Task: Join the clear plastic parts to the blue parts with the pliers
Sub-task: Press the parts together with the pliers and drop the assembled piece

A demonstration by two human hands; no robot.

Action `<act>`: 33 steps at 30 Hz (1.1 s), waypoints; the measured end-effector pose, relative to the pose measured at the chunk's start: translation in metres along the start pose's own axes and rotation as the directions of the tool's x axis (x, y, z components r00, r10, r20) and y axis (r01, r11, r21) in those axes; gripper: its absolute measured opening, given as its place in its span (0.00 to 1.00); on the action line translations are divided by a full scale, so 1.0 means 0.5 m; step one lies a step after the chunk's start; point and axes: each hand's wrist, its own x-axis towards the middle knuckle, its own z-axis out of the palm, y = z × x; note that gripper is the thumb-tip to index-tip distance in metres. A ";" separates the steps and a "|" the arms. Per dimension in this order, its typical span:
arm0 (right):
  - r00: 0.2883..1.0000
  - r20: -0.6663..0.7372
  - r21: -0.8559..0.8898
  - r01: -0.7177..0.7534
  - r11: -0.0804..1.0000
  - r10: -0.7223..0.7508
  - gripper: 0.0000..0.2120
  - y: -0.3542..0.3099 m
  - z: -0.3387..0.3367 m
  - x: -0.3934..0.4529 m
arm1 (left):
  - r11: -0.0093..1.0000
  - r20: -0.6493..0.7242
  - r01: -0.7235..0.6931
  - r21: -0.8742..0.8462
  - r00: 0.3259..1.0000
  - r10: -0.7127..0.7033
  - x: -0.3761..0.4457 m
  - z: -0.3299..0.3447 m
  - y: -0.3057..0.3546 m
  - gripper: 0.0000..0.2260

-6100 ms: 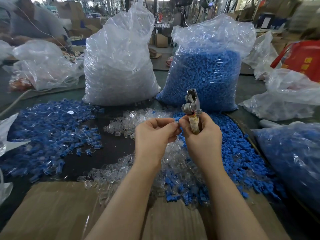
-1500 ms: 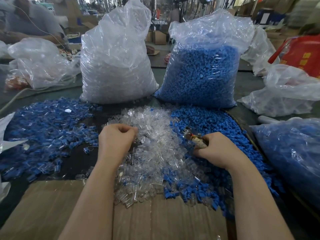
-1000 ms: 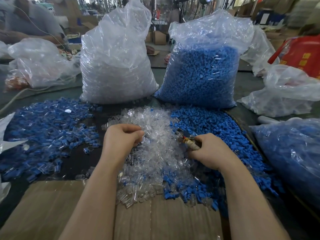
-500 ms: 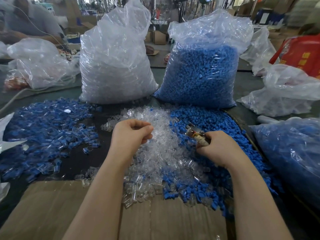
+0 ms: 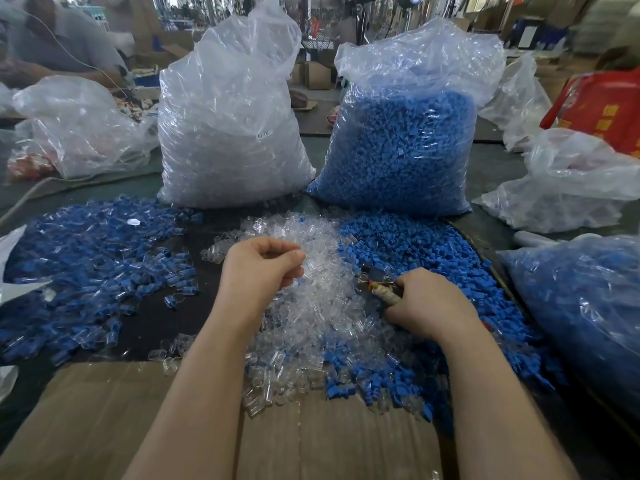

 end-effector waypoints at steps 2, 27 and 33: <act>1.000 -0.025 0.008 -0.003 1.000 0.003 0.06 0.002 0.004 0.003 | 1.000 0.002 0.003 -0.011 1.000 -0.003 0.001 0.002 0.001 0.03; 0.947 -0.321 0.596 0.210 0.775 -0.010 0.05 -0.010 -0.020 -0.010 | 0.991 0.094 0.026 -0.135 0.996 -0.013 -0.010 0.042 0.013 0.05; 0.914 -0.400 0.770 0.374 0.516 -0.066 0.07 -0.050 -0.022 -0.030 | 0.969 0.117 0.037 -0.243 0.993 -0.008 -0.026 0.063 0.024 0.05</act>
